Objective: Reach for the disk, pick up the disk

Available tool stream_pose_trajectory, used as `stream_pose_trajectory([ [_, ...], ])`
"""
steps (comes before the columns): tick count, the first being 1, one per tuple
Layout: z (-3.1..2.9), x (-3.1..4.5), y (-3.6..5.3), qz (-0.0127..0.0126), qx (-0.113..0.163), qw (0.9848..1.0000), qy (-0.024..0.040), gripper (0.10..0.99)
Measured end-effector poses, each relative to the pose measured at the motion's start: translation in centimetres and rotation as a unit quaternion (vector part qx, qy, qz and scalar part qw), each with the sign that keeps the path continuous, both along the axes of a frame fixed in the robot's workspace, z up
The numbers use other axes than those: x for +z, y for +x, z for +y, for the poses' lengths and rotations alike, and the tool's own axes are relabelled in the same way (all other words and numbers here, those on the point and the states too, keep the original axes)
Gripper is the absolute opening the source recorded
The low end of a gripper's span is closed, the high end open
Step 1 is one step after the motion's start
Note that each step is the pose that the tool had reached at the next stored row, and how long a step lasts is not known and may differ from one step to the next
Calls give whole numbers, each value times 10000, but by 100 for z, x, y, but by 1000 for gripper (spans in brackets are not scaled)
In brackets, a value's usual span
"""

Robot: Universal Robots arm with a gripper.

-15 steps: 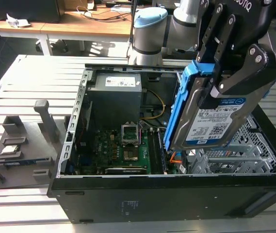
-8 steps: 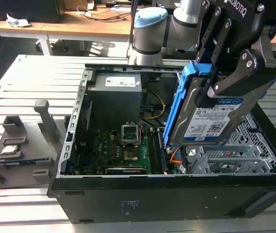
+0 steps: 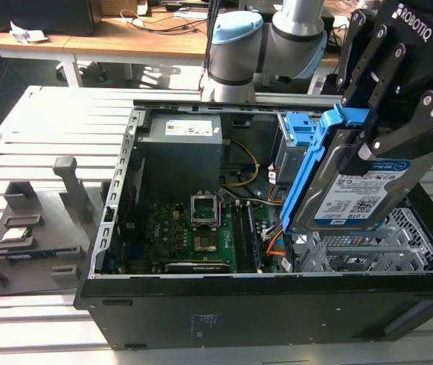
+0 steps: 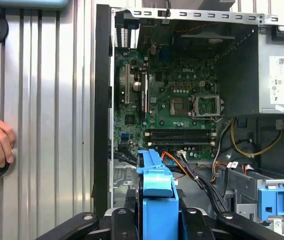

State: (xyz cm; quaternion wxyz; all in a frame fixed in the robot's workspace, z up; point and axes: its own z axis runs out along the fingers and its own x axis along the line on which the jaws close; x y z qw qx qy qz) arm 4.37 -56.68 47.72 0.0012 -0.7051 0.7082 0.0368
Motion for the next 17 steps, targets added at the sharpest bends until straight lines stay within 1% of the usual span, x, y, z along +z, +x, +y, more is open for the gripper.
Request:
stream_pose_trajectory([
  [2, 0, -13, 69, 6, -4, 10000, 1, 369],
  [3, 0, -22, 117, 11, -9, 10000, 0, 369],
  [4, 0, -44, 170, 19, -16, 10000, 0, 369],
  [6, 0, -98, 241, 39, -28, 10000, 0, 369],
  [7, 0, -113, 262, 46, -31, 10000, 0, 369],
  [9, 0, -130, 309, 56, -35, 10000, 0, 369],
  [12, 4, -141, 443, 66, -37, 10000, 0, 369],
  [15, 8, -147, 523, 72, -37, 10000, 0, 369],
  [17, 7, -154, 526, 74, -38, 10000, 0, 369],
])
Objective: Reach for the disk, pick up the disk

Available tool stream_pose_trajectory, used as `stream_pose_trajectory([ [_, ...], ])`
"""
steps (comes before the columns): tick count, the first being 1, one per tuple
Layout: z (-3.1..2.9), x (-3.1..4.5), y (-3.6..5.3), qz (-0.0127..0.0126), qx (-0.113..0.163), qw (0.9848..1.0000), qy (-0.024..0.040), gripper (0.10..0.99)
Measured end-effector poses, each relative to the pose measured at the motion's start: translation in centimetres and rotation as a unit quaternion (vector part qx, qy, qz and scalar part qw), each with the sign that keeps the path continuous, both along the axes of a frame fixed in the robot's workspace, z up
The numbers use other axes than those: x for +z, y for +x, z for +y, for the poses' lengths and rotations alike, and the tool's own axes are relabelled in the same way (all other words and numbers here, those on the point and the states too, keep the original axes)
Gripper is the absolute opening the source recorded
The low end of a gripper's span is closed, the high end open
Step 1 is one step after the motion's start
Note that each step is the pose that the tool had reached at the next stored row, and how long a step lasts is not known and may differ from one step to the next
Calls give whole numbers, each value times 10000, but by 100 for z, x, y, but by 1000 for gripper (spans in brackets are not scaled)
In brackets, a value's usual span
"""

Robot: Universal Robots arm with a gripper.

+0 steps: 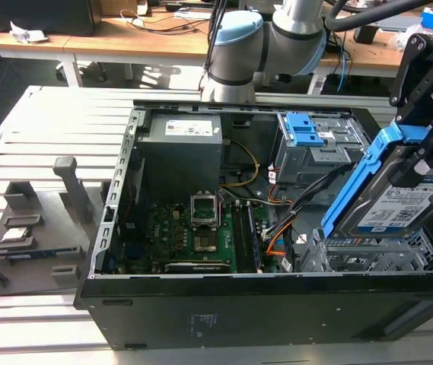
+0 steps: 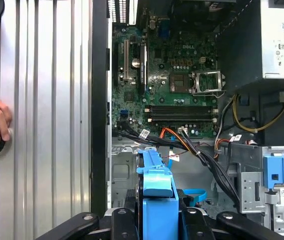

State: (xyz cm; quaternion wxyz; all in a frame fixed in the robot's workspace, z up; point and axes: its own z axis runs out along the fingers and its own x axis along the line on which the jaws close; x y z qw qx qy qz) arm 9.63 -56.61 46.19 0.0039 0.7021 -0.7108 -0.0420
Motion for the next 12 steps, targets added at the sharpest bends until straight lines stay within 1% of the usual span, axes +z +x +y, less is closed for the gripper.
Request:
stream_pose_trajectory([
  [5, 0, -41, 31, 14, 0, 10000, 1, 369],
  [12, 0, -44, 38, 15, 0, 10000, 0, 369],
])
